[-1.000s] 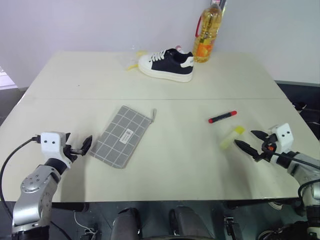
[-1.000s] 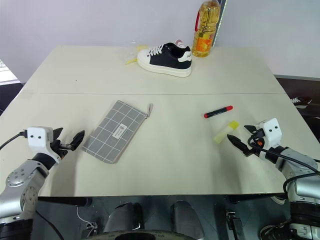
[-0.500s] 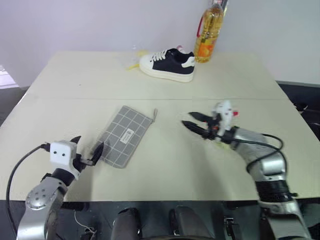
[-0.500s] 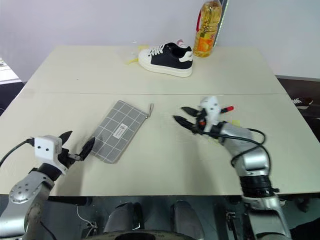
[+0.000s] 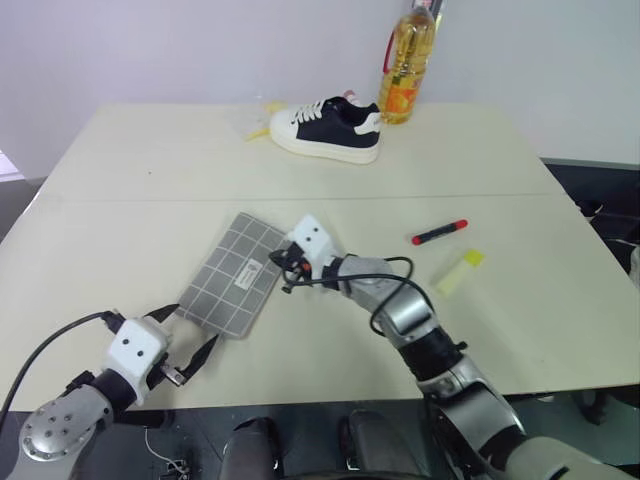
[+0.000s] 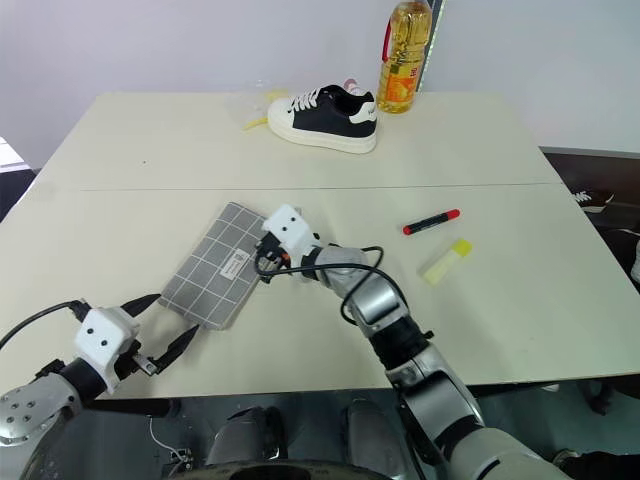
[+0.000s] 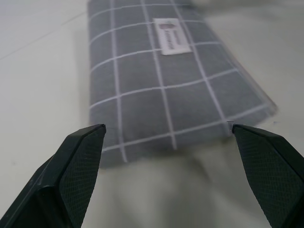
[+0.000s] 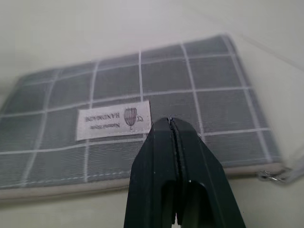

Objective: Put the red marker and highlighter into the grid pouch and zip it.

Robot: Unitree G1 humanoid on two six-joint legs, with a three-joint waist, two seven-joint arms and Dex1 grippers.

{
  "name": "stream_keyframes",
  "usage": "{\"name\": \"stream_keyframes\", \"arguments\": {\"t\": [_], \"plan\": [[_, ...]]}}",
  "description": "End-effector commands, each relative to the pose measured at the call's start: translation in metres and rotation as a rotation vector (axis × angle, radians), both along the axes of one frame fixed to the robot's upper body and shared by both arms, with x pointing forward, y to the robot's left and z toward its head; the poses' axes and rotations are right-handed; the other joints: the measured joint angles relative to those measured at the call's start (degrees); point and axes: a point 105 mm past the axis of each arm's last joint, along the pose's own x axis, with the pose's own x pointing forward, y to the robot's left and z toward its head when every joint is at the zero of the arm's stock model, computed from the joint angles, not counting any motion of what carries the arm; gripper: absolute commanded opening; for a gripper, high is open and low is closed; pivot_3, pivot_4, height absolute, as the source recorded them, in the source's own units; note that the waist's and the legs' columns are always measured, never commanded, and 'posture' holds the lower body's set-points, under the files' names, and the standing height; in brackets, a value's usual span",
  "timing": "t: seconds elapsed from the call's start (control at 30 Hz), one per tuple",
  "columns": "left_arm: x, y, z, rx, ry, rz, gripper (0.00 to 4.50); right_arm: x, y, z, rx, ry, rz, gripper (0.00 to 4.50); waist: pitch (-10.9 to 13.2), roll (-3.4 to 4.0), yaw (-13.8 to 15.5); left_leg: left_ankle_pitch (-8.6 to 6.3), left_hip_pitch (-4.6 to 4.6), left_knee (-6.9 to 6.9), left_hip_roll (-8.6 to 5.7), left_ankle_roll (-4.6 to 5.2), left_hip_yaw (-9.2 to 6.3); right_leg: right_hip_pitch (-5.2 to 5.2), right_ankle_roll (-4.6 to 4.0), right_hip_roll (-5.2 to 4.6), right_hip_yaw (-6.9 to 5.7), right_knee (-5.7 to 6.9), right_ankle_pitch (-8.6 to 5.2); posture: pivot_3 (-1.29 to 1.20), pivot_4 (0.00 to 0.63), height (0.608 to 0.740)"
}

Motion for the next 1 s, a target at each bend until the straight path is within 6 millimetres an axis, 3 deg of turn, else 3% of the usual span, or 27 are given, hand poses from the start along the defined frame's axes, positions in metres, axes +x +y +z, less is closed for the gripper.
{"name": "stream_keyframes", "arguments": {"t": [0.03,0.23,0.37,0.57,0.67,0.9,1.0], "plan": [[0.000,-0.010,0.001,0.062,-0.002,-0.063,4.50,0.004,0.005,-0.013,-0.112,0.062,-0.038,0.02,0.0,-0.01,0.0,0.00,-0.01,0.00,0.00,0.00,0.00,-0.01,-0.01,-0.06,-0.09,0.00,0.00,0.00,0.150,0.713],[0.007,-0.011,-0.013,0.189,0.035,-0.123,4.50,-0.003,0.003,-0.022,-0.127,0.153,-0.046,0.02,0.0,0.01,0.0,-0.03,-0.01,-0.08,0.01,-0.04,-0.03,-0.04,-0.01,-0.10,-0.21,0.01,0.01,0.00,0.150,0.713],[0.024,-0.011,-0.018,0.300,-0.005,-0.165,4.50,-0.004,0.004,-0.019,-0.110,0.158,-0.046,0.02,-0.2,0.19,0.1,-0.03,0.00,-0.08,0.00,-0.04,-0.02,-0.03,-0.01,-0.17,-0.31,0.00,0.01,0.00,0.150,0.713],[0.043,-0.018,-0.016,0.383,-0.076,-0.246,4.50,-0.004,0.006,-0.017,-0.099,0.153,-0.047,0.02,-0.2,0.32,0.1,-0.02,0.04,-0.05,-0.01,-0.02,0.02,0.03,0.01,-1.49,-2.51,0.08,0.04,0.00,0.150,0.713],[0.045,-0.018,-0.015,0.386,-0.094,-0.266,3.63,-0.004,0.007,-0.016,-0.093,0.152,-0.046,0.00,-0.2,0.32,0.1,0.00,0.03,-0.02,0.00,0.00,0.00,0.05,0.04,-1.51,-2.63,0.12,0.05,0.00,0.150,0.713],[0.047,-0.013,-0.010,0.363,-0.125,-0.253,0.21,-0.003,0.008,-0.009,-0.051,0.132,-0.044,0.00,-0.2,0.31,0.1,0.08,0.03,-0.02,0.05,0.14,-0.02,0.05,0.22,-1.43,-2.71,0.13,0.14,0.00,0.150,0.713],[0.048,-0.016,-0.001,0.301,-0.166,-0.226,0.05,0.001,0.006,0.000,-0.023,0.091,-0.052,0.00,-0.2,0.31,0.1,0.08,0.01,-0.02,0.06,0.15,-0.01,0.05,0.24,-1.41,-2.72,0.13,0.15,0.00,0.150,0.713]]}}
